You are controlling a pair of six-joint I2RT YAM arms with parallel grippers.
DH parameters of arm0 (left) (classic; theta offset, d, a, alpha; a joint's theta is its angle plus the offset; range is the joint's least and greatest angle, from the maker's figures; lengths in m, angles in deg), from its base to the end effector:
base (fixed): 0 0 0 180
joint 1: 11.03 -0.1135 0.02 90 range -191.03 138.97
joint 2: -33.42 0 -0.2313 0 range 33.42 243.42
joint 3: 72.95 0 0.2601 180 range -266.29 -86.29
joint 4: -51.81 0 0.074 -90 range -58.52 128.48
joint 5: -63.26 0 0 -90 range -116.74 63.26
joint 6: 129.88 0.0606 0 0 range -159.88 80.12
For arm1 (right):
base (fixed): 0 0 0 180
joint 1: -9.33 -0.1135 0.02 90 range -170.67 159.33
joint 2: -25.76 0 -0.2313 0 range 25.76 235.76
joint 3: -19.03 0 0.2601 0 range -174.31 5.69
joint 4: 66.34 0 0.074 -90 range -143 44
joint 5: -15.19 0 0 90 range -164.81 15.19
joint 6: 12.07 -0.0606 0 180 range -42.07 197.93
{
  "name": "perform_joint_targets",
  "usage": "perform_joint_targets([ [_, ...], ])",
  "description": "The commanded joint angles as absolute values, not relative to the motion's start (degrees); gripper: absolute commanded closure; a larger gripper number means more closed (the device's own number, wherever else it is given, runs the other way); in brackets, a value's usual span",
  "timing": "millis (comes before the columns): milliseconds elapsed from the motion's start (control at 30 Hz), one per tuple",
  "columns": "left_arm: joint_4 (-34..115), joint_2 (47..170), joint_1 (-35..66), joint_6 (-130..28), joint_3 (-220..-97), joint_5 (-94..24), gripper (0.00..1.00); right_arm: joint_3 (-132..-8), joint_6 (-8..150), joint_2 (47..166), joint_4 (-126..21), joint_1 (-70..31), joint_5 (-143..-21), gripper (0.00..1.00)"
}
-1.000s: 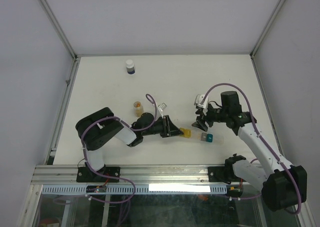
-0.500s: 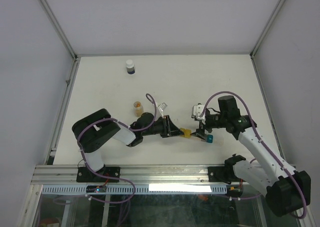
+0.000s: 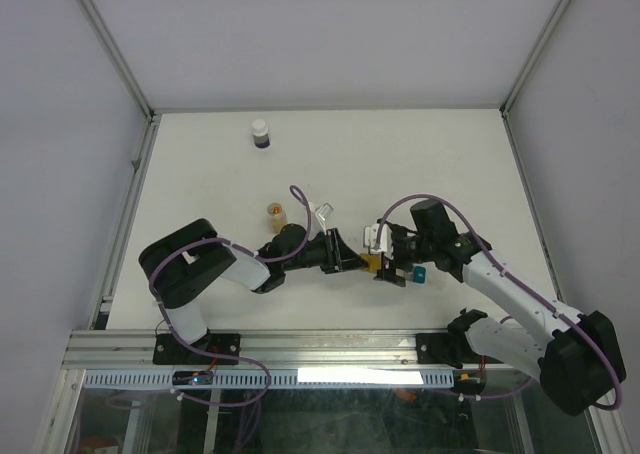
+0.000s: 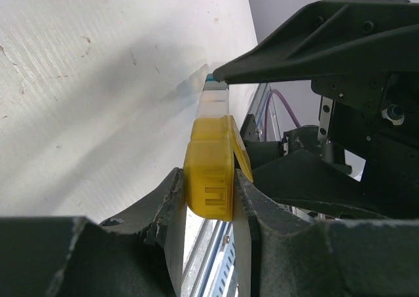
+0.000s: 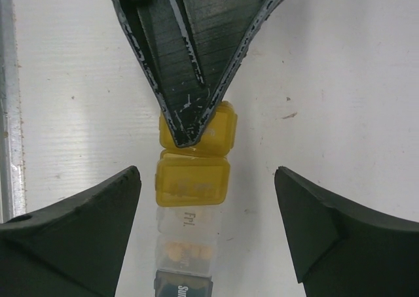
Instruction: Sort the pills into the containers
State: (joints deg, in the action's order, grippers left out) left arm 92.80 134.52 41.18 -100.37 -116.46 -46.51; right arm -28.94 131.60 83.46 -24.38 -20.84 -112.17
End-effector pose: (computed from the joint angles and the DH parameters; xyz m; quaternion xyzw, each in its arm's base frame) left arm 0.1857 -0.2730 0.0835 0.0453 0.7952 -0.5664 0.2117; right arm 0.1791 0.1466 0.1692 -0.6761 0.5956 0.2329 0.3659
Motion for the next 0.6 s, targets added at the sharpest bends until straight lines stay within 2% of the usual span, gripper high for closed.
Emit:
perform_joint_targets([
  [0, 94.66, 131.55, 42.06, -100.04, -117.02, -46.28, 1.0, -29.17, 129.52, 82.83, -30.05, -21.54, -107.14, 0.14],
  [367, 94.43, 132.12, 42.08, -99.41, -116.52, -46.17, 1.0, -30.74, 125.45, 77.67, -29.96, -15.3, -109.3, 0.24],
  [567, 92.93, 131.62, 42.07, -98.5, -116.81, -46.25, 1.0, -30.78, 122.49, 78.68, -32.06, -14.32, -107.33, 0.29],
])
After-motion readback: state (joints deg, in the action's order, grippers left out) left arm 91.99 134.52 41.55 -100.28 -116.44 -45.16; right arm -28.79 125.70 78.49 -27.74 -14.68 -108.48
